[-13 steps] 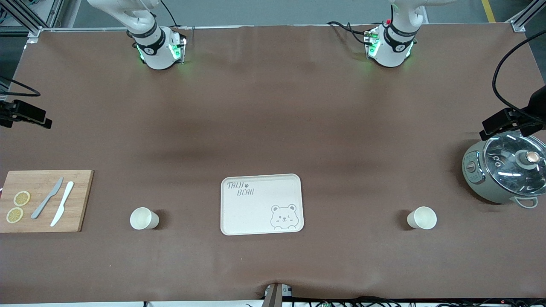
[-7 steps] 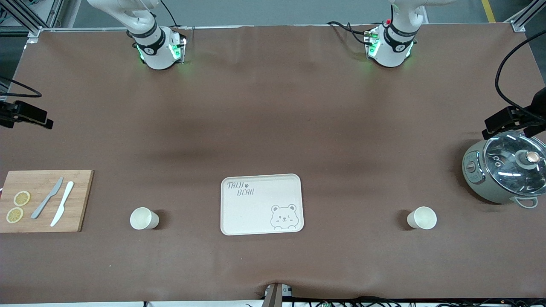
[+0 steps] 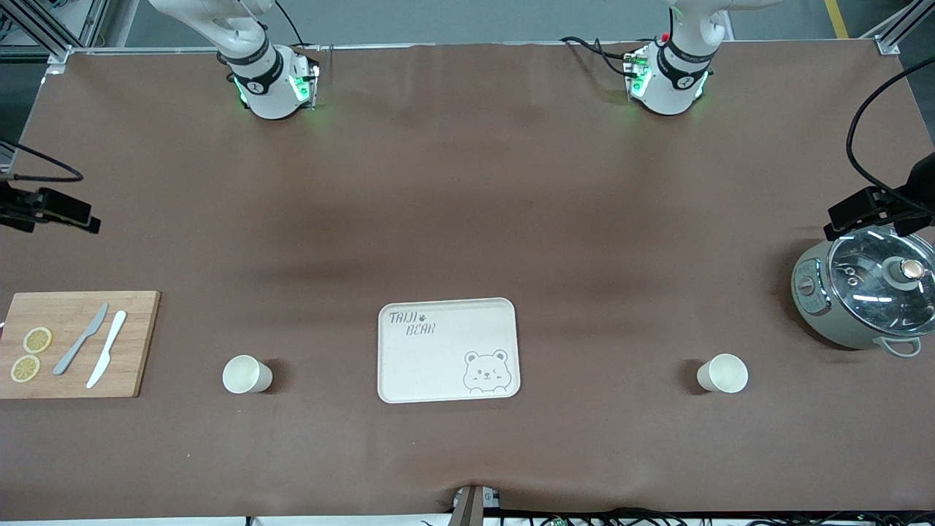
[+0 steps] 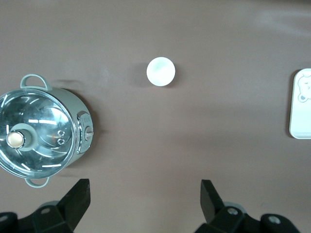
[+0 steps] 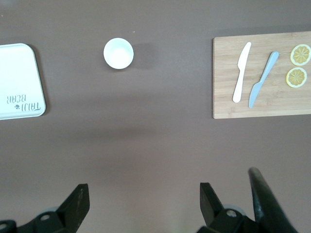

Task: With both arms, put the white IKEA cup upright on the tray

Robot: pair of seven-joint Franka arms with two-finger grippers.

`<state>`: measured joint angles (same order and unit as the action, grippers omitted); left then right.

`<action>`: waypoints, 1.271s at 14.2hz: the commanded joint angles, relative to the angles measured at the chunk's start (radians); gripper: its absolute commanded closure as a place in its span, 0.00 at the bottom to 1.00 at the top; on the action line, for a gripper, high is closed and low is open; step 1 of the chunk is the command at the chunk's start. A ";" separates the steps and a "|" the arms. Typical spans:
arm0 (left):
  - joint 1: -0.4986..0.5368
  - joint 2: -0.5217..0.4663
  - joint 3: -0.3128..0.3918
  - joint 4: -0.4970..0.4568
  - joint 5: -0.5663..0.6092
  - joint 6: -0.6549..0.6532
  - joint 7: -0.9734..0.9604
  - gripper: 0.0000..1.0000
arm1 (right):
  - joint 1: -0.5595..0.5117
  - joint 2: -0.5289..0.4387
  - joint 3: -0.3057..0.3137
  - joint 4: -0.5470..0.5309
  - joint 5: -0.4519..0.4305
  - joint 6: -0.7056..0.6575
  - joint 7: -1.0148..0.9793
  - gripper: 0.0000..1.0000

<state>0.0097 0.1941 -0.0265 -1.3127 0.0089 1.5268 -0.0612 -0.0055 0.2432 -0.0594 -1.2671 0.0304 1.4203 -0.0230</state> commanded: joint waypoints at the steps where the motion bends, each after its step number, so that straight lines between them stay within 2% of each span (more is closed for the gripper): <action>1: 0.007 0.044 -0.003 -0.003 0.000 0.003 0.021 0.00 | 0.015 0.050 0.004 0.002 0.005 0.044 0.014 0.00; 9: 0.030 0.179 -0.003 -0.011 0.000 0.125 0.024 0.00 | 0.056 0.194 0.006 0.000 0.025 0.255 0.014 0.00; 18: 0.046 0.352 -0.003 -0.013 0.002 0.398 0.041 0.00 | 0.053 0.395 0.006 0.000 0.036 0.433 0.008 0.00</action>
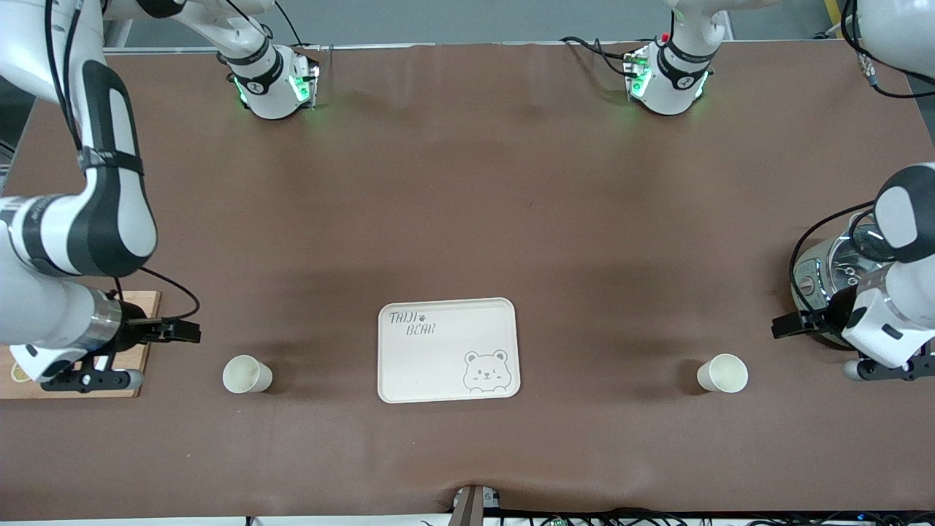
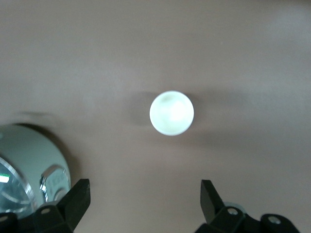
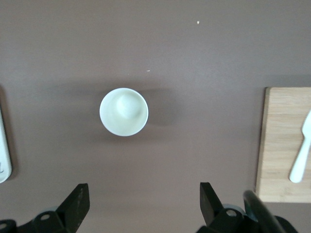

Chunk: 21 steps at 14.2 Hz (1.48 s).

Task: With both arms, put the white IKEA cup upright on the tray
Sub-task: 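Reach the right gripper and the left gripper down to the white cups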

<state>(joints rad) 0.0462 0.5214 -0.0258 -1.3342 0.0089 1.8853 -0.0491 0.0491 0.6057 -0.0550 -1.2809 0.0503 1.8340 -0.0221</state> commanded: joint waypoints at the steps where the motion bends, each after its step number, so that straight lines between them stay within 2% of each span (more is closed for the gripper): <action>1: 0.009 0.043 -0.003 0.009 0.000 0.063 0.034 0.00 | -0.002 0.045 0.001 0.014 0.019 0.037 -0.001 0.00; 8: 0.009 0.164 -0.003 0.000 0.000 0.230 0.075 0.00 | -0.003 0.135 0.001 0.014 0.036 0.140 -0.047 0.00; 12: 0.018 0.215 -0.005 -0.010 -0.001 0.276 0.075 0.00 | -0.003 0.178 0.001 0.014 0.034 0.178 -0.048 0.00; 14: 0.017 0.224 -0.005 -0.039 -0.001 0.323 0.075 0.00 | -0.005 0.206 0.001 0.014 0.036 0.238 -0.048 0.00; 20: 0.017 0.256 -0.005 -0.115 -0.003 0.459 0.064 0.00 | -0.003 0.256 0.001 0.015 0.040 0.307 -0.050 0.00; 21: 0.017 0.256 -0.005 -0.115 -0.001 0.459 0.058 0.05 | -0.002 0.264 0.001 0.015 0.045 0.324 -0.050 0.00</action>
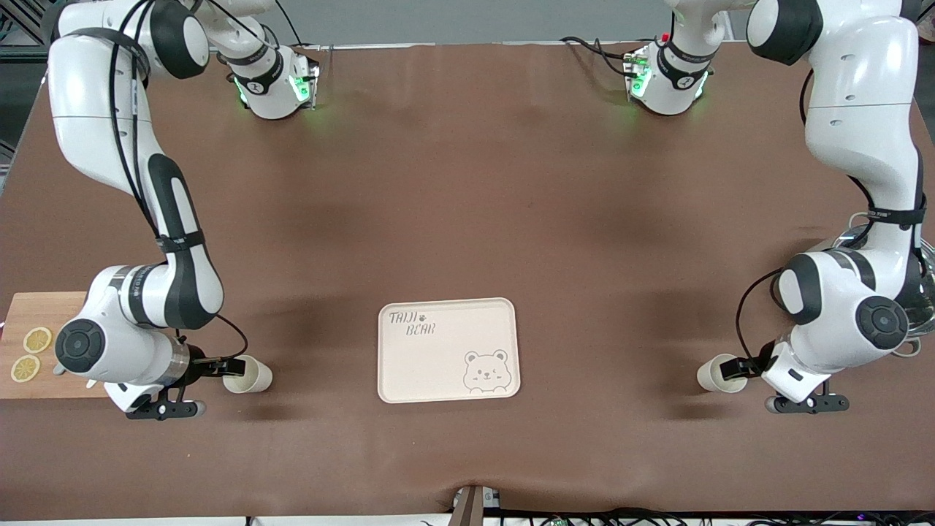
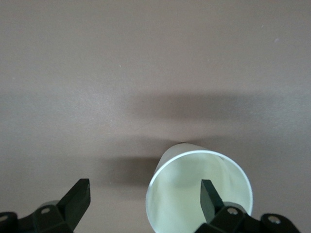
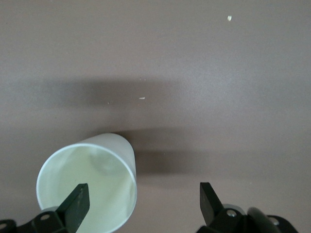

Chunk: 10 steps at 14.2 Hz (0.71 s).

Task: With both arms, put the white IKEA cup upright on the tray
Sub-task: 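Close the right gripper on one cup while the left gripper grasps the other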

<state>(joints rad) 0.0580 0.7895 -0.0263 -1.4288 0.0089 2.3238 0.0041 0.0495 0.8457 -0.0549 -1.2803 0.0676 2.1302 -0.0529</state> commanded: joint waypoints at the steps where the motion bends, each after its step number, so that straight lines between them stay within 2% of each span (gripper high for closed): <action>1: 0.005 -0.013 -0.004 -0.021 -0.004 0.020 0.004 0.27 | 0.000 0.026 0.001 0.015 0.032 0.031 -0.019 0.00; 2: 0.005 -0.013 -0.004 -0.019 -0.009 0.020 0.004 0.46 | 0.000 0.026 0.004 0.015 0.032 0.031 -0.019 0.00; 5: 0.003 -0.016 -0.004 -0.018 -0.015 0.020 0.002 0.83 | -0.002 0.033 0.009 0.013 0.034 0.033 -0.022 0.00; 6: 0.003 -0.018 -0.004 -0.018 -0.015 0.020 0.002 0.90 | -0.002 0.035 0.009 0.013 0.032 0.034 -0.022 0.00; 8: 0.003 -0.019 -0.004 -0.016 -0.017 0.020 0.001 0.99 | 0.001 0.039 0.010 0.013 0.032 0.037 -0.022 0.00; 10: 0.003 -0.022 -0.006 -0.015 -0.017 0.020 -0.001 1.00 | 0.001 0.050 0.012 0.013 0.032 0.043 -0.024 0.00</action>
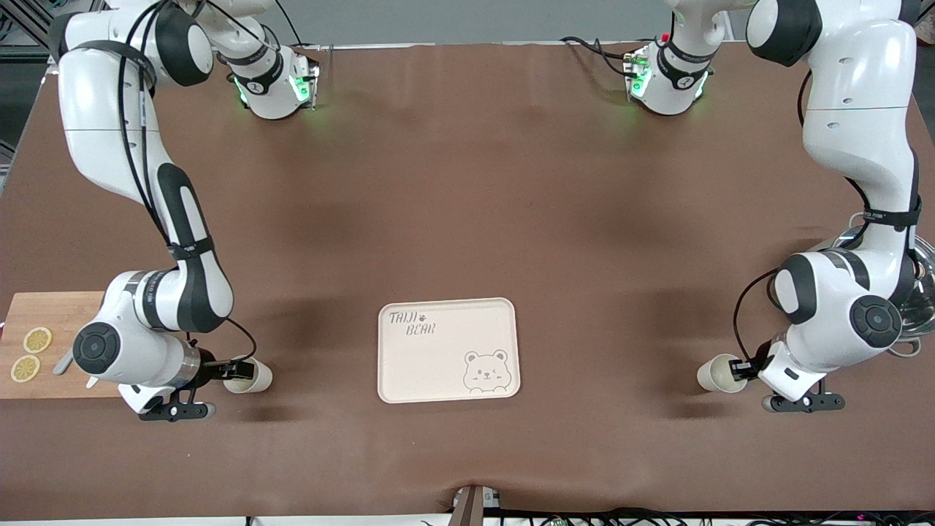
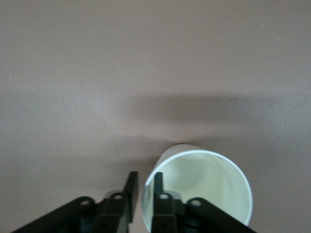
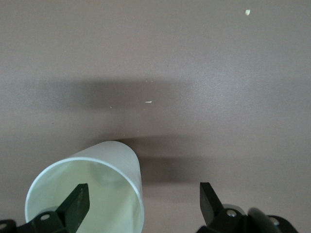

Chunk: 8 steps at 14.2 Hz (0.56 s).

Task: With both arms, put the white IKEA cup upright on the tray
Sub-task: 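Close the right gripper on one cup while the left gripper grasps the other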

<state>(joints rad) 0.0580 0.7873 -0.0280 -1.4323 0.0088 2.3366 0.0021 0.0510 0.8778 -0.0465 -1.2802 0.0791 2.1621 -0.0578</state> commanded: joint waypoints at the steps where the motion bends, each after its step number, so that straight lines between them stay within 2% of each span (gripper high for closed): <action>1: 0.003 -0.022 -0.004 -0.008 -0.016 0.007 -0.010 1.00 | 0.000 0.018 0.008 0.013 0.021 0.018 -0.019 0.00; 4: -0.006 -0.026 -0.004 0.003 -0.015 0.007 -0.039 1.00 | 0.000 0.018 0.008 0.013 0.021 0.018 -0.019 0.00; 8: -0.012 -0.030 -0.009 0.056 -0.015 -0.055 -0.054 1.00 | 0.003 0.018 0.010 0.013 0.021 0.018 -0.017 0.51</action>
<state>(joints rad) 0.0501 0.7776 -0.0359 -1.3907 0.0039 2.3287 -0.0369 0.0522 0.8889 -0.0407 -1.2800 0.0795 2.1775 -0.0612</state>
